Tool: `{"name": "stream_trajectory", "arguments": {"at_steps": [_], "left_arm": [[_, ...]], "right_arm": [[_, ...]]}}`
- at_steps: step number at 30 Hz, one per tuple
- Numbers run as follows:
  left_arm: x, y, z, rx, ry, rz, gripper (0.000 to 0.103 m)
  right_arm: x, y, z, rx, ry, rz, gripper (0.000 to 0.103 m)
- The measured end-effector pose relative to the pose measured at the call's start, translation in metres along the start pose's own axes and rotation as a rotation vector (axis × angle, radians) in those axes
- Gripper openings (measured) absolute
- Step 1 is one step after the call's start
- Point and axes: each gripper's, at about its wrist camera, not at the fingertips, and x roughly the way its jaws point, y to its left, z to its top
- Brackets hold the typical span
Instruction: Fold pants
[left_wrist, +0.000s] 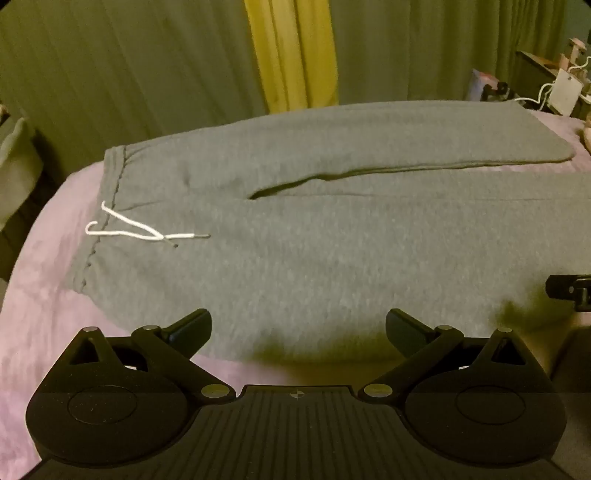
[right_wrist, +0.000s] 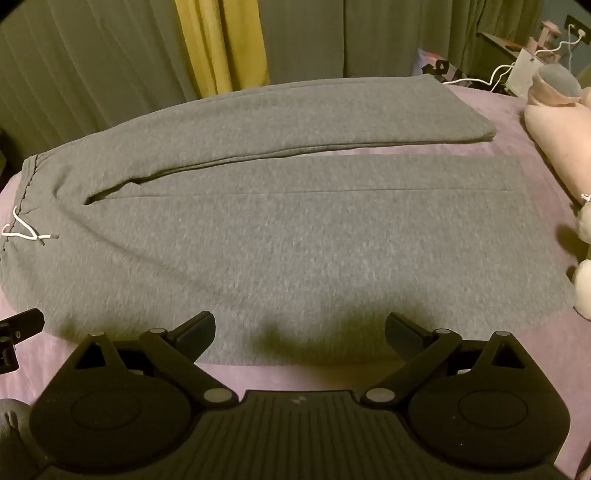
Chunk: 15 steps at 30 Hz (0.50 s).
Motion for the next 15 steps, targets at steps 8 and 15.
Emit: {"name": "stream_trajectory", "arguments": {"at_steps": [8, 15], "left_arm": [[0.0026, -0.0043, 0.0012, 0.001, 0.018, 0.007, 0.103], [0.0033, -0.0035, 0.0021, -0.002, 0.023, 0.009, 0.103]], "right_arm": [[-0.0007, -0.0027, 0.0, 0.001, 0.003, 0.002, 0.099], [-0.0006, -0.0033, 0.0002, 0.0, 0.004, 0.002, 0.099]]}}
